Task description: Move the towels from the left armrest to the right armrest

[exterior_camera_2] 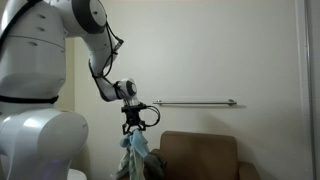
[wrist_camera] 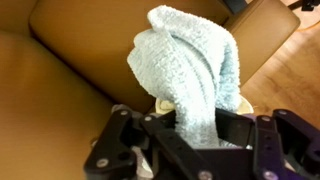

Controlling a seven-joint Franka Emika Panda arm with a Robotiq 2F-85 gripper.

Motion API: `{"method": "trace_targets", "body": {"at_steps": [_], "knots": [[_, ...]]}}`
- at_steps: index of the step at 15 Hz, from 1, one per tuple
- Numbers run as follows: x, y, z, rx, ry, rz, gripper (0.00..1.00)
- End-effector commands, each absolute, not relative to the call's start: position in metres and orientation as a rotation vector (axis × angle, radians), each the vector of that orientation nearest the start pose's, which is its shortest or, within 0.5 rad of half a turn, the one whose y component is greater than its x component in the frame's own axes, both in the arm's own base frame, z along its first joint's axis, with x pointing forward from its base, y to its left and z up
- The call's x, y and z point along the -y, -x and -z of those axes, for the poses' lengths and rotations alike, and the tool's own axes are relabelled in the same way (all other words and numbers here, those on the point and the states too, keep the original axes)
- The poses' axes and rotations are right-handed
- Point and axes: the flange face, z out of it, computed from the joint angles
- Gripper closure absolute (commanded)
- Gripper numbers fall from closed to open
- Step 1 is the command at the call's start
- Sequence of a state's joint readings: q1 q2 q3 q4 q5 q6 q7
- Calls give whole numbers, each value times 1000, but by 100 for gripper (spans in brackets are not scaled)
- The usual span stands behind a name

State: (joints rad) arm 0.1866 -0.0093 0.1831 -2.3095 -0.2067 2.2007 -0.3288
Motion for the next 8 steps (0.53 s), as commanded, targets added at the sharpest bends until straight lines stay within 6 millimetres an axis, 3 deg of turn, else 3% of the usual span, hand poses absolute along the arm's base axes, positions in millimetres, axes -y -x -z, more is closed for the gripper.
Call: {"method": "trace_targets", "body": {"at_steps": [1, 5, 8], "knots": [[-106, -460, -405, 1053, 3104, 30, 96], [-2, -456, -453, 696, 3189, 200, 96], [91, -444, -469, 390, 3221, 271, 96]]}}
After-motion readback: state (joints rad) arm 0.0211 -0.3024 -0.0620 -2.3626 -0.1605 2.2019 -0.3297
